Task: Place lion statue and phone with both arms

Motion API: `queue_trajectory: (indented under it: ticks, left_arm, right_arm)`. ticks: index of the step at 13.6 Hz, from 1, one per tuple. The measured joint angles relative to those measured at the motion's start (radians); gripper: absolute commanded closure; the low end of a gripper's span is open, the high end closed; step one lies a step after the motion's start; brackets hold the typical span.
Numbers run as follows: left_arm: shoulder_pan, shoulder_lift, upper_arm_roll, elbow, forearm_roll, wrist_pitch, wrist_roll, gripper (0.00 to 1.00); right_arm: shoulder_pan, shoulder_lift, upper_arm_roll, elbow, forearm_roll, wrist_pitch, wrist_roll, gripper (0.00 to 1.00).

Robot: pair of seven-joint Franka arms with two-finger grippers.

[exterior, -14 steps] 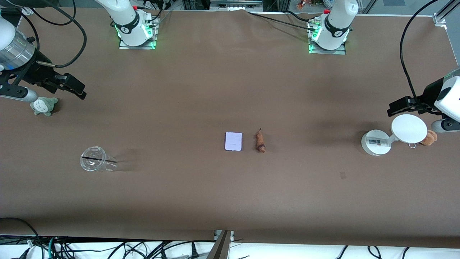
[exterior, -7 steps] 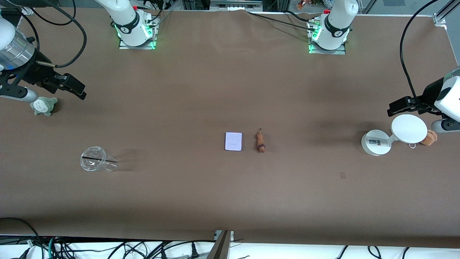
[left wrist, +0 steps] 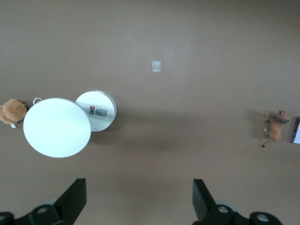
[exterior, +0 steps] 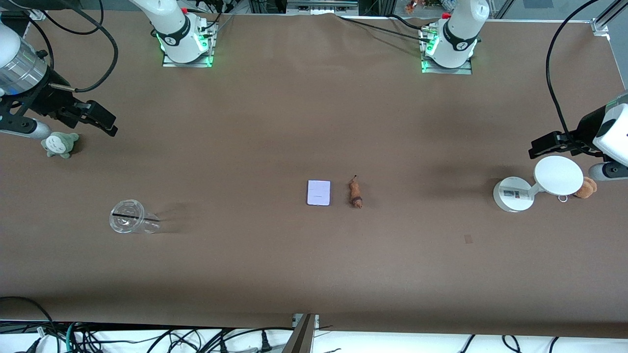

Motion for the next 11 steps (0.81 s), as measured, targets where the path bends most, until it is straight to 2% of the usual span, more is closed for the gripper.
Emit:
queue_trajectory:
  ticks: [6,8,11]
  left_arm:
    - [-0.005,0.026,-0.003,0.0,0.0,0.0,-0.002,0.0]
    - [-0.031,0.03,-0.005,0.004,0.0,0.001,-0.024,0.0]
    - [-0.101,0.057,-0.019,0.008,-0.002,0.012,-0.156,0.0]
  right_arm:
    - [0.0,0.0,0.0,0.0,0.0,0.001,0.0,0.0]
    - [0.004,0.007,0.001,0.0,0.0,0.008,0.0,0.0]
    - [0.034,0.036,0.002,0.0,0.0,0.033,0.0,0.0]
